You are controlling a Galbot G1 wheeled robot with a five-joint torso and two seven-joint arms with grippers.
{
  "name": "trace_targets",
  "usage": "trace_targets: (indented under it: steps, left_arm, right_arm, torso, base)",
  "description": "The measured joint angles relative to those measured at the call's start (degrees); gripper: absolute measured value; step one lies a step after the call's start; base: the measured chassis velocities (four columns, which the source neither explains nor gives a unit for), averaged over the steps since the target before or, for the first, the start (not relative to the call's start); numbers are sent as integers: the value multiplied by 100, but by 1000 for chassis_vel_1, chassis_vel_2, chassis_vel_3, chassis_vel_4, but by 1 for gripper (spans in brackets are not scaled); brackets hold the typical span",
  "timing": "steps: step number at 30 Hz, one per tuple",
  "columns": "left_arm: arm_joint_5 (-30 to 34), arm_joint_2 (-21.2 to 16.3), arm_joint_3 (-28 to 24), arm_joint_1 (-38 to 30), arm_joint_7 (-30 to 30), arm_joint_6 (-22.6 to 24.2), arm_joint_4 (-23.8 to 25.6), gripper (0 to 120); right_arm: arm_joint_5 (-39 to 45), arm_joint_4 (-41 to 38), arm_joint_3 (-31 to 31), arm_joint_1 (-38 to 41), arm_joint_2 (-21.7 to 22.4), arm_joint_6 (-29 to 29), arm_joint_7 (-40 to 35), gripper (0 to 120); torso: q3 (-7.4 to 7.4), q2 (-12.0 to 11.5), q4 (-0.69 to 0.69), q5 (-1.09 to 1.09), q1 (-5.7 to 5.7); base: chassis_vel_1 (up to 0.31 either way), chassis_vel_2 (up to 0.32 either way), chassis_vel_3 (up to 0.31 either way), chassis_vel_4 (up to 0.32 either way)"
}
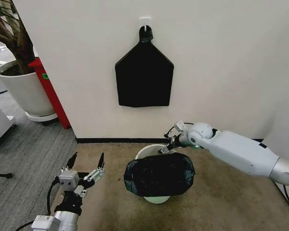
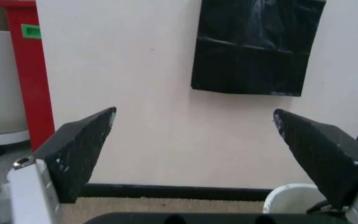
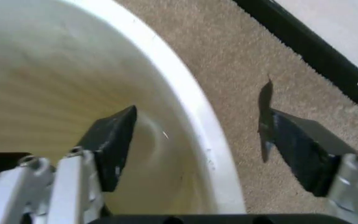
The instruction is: Place the garbage bag over the trash bin.
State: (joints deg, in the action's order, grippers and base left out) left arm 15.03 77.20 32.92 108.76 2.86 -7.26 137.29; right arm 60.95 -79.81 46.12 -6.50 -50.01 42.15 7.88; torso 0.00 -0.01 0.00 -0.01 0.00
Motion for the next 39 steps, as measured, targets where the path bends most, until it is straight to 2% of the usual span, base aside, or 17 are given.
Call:
trace_targets:
  steps: [3,5,11,13,16,18,19,23,26,27,28,33,38,39]
  left_arm:
    - [-1,14,-48,-4,2,-16,-1,100]
    - [-2,16,-55,-3,2,-20,-2,100]
    - [-49,56,-126,14,3,-72,-5,100]
    - [-53,58,-133,15,3,-75,-5,100]
    - [-112,74,-182,48,3,-80,-5,100]
    - [-123,80,-193,53,3,-81,-5,100]
    - [-163,115,-209,60,1,-94,-5,100]
    - [-222,162,-239,62,-3,-123,-9,100]
    - [-251,196,-278,52,-5,-144,-18,100]
    - [-257,207,-294,39,-5,-146,-21,100]
    - [-257,207,-294,39,-5,-146,-21,100]
    - [-262,210,-340,-27,-5,-149,-48,100]
    - [-257,196,-349,-44,-3,-149,-57,100]
    - [-248,174,-355,-70,-1,-149,-64,100]
  right_arm:
    - [-5,-12,-1,-50,16,-3,-103,61]
    - [-6,-18,-3,-60,22,-3,-112,59]
    - [0,-217,-134,-199,120,-6,-287,30]
    - [0,-233,-161,-219,126,-6,-308,29]
    - [132,-333,-325,-341,130,-7,-573,16]
    - [171,-357,-353,-361,133,-7,-623,14]
    - [327,-452,-462,-428,163,-9,-796,7]
    - [792,-593,-687,-559,226,-12,-1194,0]
    - [1229,-730,-888,-673,346,-12,-1588,0]
    - [1490,-832,-1032,-764,405,-14,-1913,0]
    - [1490,-832,-1032,-764,405,-14,-1913,0]
    - [2699,-1578,-2030,-1567,505,-31,-4056,0]
    - [3094,-1802,-2318,-1836,487,-59,-4691,0]
    - [3686,-2136,-2692,-2182,437,-279,-5593,0]
  torso:
    - [0,0,0,0,0]
    - [0,0,0,0,0]
    - [0,0,0,1,0]
    - [0,0,0,0,0]
    - [0,0,0,1,0]
    - [0,0,0,2,0]
    - [0,0,1,1,0]
    - [0,0,1,2,0]
    - [0,0,1,2,0]
    - [0,0,1,-1,0]
    - [0,0,1,-1,0]
    - [0,0,0,0,-1]
    - [0,0,0,2,-1]
    - [0,0,0,2,0]
  base:
    - [0,0,0,0]
    - [0,0,0,0]
    - [0,0,0,0]
    - [0,0,0,0]
    - [0,0,0,0]
    - [0,0,0,0]
    - [0,0,0,0]
    - [0,0,0,0]
    - [0,0,0,0]
    - [0,0,0,0]
    - [0,0,0,0]
    - [0,0,0,0]
    - [0,0,0,0]
    - [0,0,0,0]
